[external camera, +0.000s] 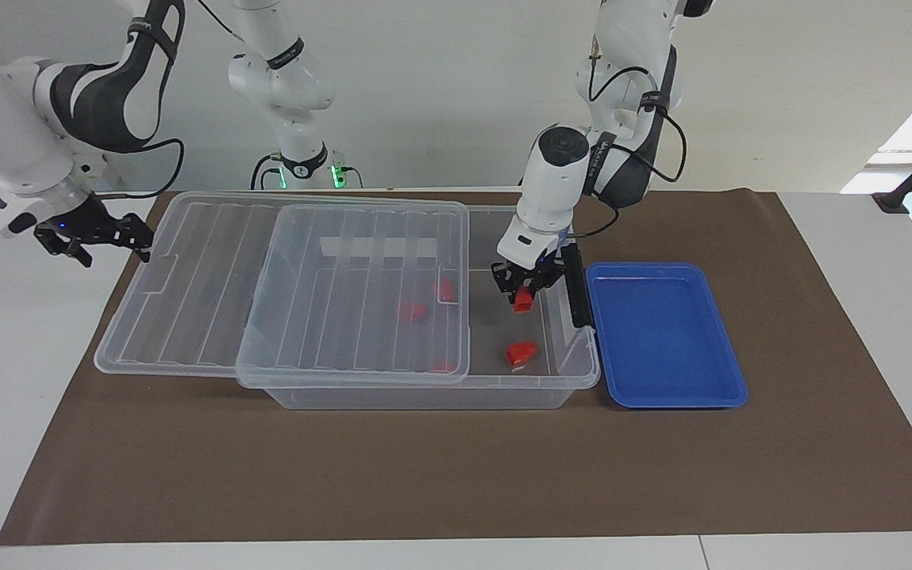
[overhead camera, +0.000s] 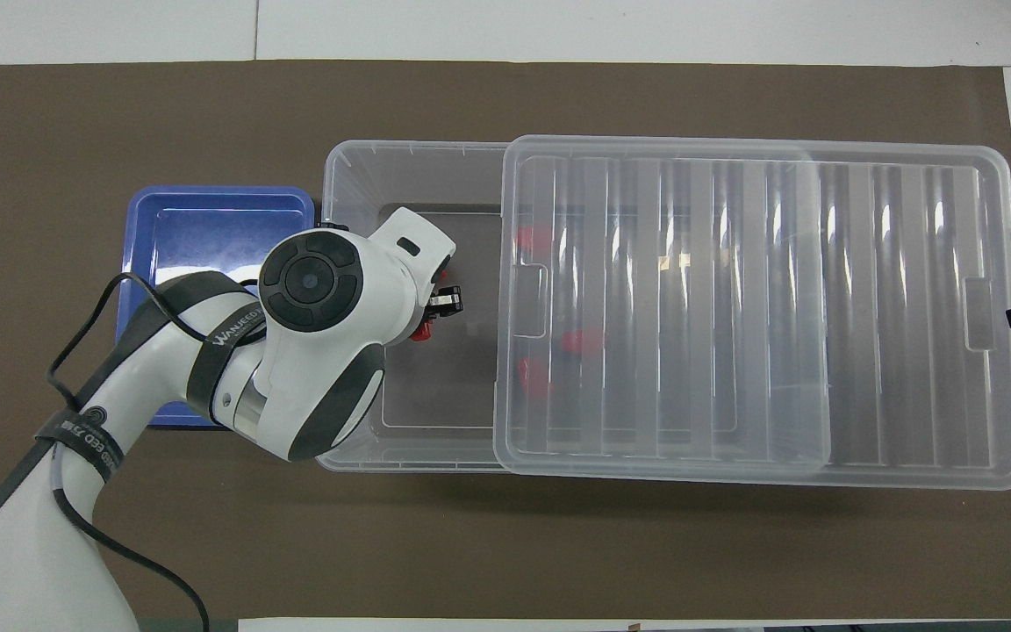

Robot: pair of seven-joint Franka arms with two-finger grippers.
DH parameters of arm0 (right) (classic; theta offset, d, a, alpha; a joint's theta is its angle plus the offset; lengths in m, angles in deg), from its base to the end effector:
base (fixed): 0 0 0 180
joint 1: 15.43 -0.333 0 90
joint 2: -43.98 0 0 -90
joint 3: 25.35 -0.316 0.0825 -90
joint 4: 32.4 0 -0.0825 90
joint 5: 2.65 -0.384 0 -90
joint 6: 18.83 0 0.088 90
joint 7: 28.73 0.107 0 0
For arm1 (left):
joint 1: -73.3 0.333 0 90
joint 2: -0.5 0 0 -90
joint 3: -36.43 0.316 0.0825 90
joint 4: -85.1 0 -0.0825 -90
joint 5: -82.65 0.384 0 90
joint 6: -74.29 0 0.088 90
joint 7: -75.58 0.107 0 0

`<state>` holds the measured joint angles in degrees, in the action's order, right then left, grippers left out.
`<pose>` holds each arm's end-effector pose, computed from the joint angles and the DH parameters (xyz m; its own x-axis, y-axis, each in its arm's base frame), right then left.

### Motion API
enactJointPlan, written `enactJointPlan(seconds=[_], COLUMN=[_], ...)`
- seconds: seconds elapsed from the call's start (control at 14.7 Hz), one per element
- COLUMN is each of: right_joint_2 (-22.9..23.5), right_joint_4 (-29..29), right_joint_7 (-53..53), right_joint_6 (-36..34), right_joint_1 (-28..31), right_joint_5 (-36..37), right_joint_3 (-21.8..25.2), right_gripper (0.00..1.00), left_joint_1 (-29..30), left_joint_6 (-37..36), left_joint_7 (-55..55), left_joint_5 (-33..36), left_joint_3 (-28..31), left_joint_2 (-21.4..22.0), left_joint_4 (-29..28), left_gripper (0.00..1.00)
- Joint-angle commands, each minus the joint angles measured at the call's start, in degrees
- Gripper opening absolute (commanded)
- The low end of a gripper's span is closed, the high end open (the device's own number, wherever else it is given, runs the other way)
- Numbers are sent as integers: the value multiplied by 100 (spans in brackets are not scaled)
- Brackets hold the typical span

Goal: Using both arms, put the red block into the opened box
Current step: 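Lower the red block into the box and open the left gripper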

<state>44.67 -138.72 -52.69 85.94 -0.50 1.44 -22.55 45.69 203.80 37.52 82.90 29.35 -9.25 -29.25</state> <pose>0.5330 -0.1764 0.5044 0.9899 0.1262 -0.0642 0.1293 -0.9905 0.0467 0.4919 -0.3377 0.3860 0.9960 0.0612 0.0646 0.0564 -0.9958 0.0725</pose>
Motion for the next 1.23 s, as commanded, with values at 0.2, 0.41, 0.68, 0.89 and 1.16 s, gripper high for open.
enactJointPlan(seconds=[0.2, 0.41, 0.68, 0.89, 1.16], right_joint_2=[-15, -305, -463, -561, -271], right_joint_4=[1077, 1035, 947, 946, 1078], right_joint_7=[988, 1244, 1772, 2061, 2115], right_joint_6=[-1387, -1722, -2126, -2049, -1916], right_joint_1=[-999, -1123, -1335, -1475, -1528], right_joint_5=[-65, -233, -242, -224, -233], right_joint_3=[-34, -42, -139, -341, -297], right_gripper=[100, 100, 100, 100, 100], left_joint_1=[-236, -192, -166, -166, -43], left_joint_6=[653, 716, 593, 129, -399], left_joint_7=[-44, -87, -88, -88, -70], left_joint_5=[89, 88, 88, 88, 88], left_joint_3=[84, 75, 93, 110, 154], left_joint_2=[-184, -193, -36, 263, 808], left_joint_4=[-517, -527, -386, -254, -201], left_gripper=[0, 31, 100, 100, 100])
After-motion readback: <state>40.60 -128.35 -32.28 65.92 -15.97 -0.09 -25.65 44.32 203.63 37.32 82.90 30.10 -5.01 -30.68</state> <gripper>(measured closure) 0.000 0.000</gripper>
